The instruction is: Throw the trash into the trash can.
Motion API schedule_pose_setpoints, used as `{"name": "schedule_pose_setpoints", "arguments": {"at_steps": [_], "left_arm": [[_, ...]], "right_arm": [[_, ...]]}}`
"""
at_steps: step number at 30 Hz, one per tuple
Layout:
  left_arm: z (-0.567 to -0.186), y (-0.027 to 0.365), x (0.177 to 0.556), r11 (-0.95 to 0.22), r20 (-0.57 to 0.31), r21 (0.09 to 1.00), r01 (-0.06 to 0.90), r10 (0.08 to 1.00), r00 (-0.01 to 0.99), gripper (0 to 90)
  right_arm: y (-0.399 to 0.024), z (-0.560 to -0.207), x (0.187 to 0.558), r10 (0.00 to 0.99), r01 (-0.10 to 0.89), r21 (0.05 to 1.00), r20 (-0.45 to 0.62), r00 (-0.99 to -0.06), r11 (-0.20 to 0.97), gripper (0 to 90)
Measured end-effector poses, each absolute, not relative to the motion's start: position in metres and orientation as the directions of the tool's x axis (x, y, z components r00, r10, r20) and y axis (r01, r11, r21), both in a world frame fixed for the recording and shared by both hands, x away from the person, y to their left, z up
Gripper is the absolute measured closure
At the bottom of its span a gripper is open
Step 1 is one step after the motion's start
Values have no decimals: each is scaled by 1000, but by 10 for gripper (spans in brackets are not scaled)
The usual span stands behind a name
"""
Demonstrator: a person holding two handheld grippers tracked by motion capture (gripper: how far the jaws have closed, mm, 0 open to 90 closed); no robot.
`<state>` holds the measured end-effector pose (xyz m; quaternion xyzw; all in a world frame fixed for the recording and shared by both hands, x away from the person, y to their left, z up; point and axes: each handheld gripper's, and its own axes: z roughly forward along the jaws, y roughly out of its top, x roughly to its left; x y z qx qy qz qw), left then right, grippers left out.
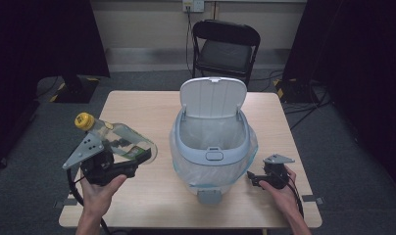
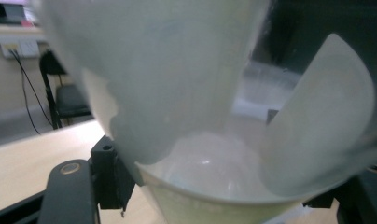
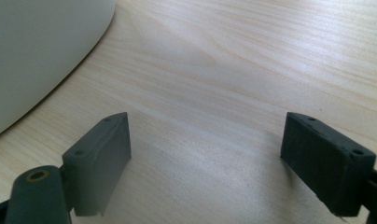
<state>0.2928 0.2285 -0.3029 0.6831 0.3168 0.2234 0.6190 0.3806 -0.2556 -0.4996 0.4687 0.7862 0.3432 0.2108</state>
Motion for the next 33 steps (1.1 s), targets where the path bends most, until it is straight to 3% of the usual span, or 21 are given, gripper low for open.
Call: {"name": "schedule_pose_setpoints", "arguments": {"at_steps": [33], "left_arm": [[-232,187,305,11,-32,999,32,627,778,280]], "right_arm": [[-256,-500,381,882,592,737,-10,-472,326,147]]}}
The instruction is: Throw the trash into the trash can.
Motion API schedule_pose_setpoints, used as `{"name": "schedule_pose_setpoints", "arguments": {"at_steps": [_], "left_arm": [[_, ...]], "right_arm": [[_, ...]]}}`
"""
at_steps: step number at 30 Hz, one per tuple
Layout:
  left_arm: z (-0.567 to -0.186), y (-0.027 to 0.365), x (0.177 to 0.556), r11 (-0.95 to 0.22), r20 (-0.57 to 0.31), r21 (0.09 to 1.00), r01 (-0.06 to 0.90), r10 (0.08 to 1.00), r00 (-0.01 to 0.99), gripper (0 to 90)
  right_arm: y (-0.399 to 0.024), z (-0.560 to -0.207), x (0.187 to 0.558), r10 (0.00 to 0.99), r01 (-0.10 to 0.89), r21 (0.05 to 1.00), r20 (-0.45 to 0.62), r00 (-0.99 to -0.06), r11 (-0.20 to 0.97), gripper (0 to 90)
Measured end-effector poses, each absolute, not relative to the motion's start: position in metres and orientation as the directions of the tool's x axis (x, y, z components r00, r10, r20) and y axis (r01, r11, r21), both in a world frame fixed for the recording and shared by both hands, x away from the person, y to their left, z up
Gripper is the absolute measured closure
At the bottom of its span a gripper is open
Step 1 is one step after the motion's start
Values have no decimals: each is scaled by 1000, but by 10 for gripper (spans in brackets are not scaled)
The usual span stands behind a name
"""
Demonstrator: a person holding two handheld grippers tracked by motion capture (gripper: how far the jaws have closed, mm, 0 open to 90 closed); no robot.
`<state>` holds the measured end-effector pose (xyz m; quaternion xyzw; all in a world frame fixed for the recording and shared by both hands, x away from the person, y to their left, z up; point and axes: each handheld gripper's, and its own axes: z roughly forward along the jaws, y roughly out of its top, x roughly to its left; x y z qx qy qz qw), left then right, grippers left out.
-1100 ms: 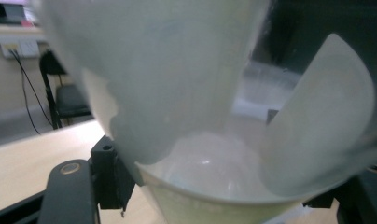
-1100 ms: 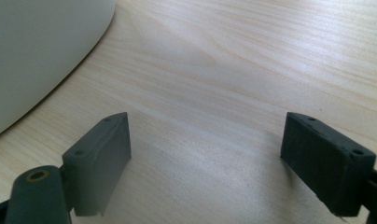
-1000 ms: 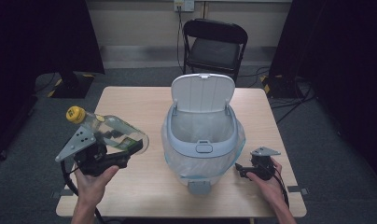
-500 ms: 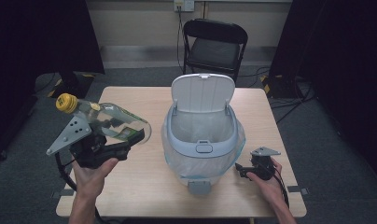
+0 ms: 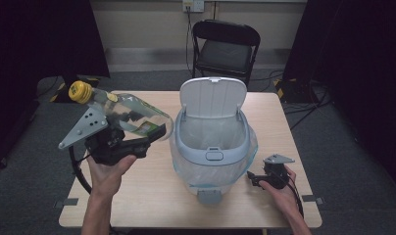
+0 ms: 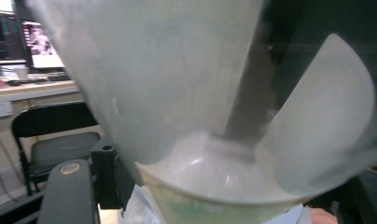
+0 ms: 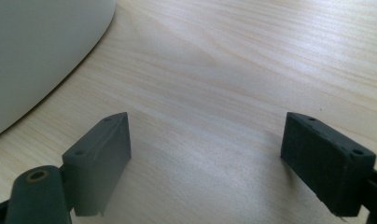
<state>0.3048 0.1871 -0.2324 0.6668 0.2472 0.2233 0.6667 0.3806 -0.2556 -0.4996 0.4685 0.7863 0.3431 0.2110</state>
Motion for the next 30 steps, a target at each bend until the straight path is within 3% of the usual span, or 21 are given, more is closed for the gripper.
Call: {"name": "schedule_pose_setpoints", "arguments": {"at_steps": [30], "left_arm": [[-220,124,350,-31,-72,994,101,500,863,279]], "right_arm": [[-256,-500,381,881,592,737,-9,-472,325,148]]}}
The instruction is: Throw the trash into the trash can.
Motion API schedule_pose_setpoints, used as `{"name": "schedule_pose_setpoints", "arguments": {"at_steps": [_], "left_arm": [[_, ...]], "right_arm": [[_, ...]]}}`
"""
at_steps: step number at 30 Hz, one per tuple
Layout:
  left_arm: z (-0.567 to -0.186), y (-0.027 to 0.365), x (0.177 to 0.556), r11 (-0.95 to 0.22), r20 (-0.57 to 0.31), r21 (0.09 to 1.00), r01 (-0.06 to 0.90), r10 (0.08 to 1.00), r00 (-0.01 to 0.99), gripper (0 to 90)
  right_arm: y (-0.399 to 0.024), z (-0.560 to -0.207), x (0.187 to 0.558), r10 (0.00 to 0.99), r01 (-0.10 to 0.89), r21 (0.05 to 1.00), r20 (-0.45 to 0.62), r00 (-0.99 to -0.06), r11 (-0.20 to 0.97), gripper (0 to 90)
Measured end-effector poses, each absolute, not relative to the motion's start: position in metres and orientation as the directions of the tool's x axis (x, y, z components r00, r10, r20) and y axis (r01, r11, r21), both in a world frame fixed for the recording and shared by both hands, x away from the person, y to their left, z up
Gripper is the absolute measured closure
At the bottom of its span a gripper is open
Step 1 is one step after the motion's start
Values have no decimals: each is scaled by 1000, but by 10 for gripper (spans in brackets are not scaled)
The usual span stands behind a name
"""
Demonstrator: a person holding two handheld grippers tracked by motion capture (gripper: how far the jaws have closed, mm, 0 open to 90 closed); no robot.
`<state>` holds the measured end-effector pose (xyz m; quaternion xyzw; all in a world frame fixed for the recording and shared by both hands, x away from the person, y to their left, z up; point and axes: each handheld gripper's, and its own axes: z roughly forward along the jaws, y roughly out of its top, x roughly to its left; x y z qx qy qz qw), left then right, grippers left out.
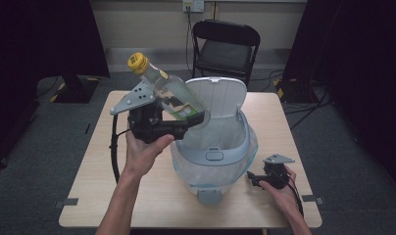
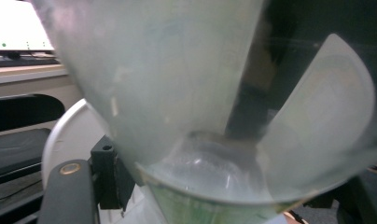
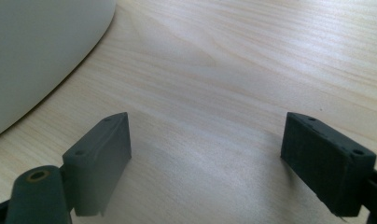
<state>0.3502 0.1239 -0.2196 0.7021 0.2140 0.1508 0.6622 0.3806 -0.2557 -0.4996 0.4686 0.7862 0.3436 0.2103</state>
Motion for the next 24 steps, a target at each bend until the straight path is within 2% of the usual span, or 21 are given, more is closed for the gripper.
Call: {"name": "schedule_pose_setpoints", "arguments": {"at_steps": [9,20,24], "left_arm": [[-224,104,358,-105,-54,987,119,484,873,279],[-224,88,367,-128,-62,983,133,448,892,271],[-223,85,370,-156,-37,980,125,476,879,266]], "right_arm": [[-256,-500,381,881,592,737,-9,-472,325,147],[-256,-500,381,881,592,737,-9,-473,325,147],[-256,-500,381,881,593,737,-9,-472,325,148]]}}
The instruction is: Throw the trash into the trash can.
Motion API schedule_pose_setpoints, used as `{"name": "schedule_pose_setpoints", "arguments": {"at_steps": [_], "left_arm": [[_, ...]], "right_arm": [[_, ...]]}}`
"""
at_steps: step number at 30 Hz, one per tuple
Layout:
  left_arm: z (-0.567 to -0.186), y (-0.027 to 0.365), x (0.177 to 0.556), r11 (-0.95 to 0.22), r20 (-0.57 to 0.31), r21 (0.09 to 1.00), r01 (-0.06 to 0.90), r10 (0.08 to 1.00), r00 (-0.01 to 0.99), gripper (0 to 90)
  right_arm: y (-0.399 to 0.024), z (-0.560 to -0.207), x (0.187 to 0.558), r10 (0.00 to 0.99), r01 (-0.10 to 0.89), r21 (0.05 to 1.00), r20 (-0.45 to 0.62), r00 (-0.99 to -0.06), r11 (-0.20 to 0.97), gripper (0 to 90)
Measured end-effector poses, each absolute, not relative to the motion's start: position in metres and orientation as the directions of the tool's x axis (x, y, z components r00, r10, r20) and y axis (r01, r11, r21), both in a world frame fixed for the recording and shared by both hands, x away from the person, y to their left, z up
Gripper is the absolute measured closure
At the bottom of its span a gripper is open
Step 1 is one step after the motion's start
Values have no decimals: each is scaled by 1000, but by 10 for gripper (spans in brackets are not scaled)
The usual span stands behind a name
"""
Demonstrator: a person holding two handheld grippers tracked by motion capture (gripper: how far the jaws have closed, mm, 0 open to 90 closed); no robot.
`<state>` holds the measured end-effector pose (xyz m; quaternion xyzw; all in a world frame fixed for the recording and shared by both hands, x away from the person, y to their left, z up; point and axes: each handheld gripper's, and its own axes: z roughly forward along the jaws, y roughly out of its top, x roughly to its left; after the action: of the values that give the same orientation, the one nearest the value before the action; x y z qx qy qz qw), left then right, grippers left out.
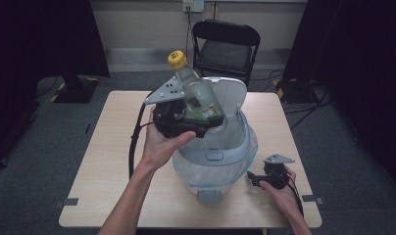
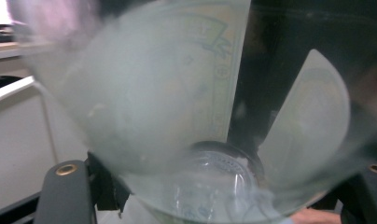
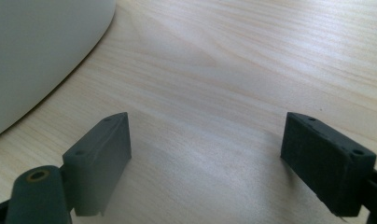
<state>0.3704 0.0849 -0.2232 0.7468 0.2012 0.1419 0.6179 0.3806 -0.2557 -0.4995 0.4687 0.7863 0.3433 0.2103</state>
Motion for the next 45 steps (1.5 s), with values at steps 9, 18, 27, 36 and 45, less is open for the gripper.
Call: {"name": "schedule_pose_setpoints", "arguments": {"at_steps": [9,18,27,36,45], "left_arm": [[-221,84,376,-174,-42,975,141,476,879,278],[-236,76,385,-204,-45,966,162,483,874,278],[-226,91,384,-132,-63,981,143,480,875,297],[-232,101,384,-120,-77,981,151,479,875,297],[-236,120,381,-110,-75,982,152,515,854,327]], "right_arm": [[-256,-500,381,881,592,737,-9,-472,325,147],[-256,-500,381,881,593,737,-8,-473,324,147],[-256,-500,381,880,592,738,-7,-475,325,146],[-256,-500,381,880,592,737,-8,-475,326,146],[-256,-500,381,880,592,737,-8,-475,326,146]]}}
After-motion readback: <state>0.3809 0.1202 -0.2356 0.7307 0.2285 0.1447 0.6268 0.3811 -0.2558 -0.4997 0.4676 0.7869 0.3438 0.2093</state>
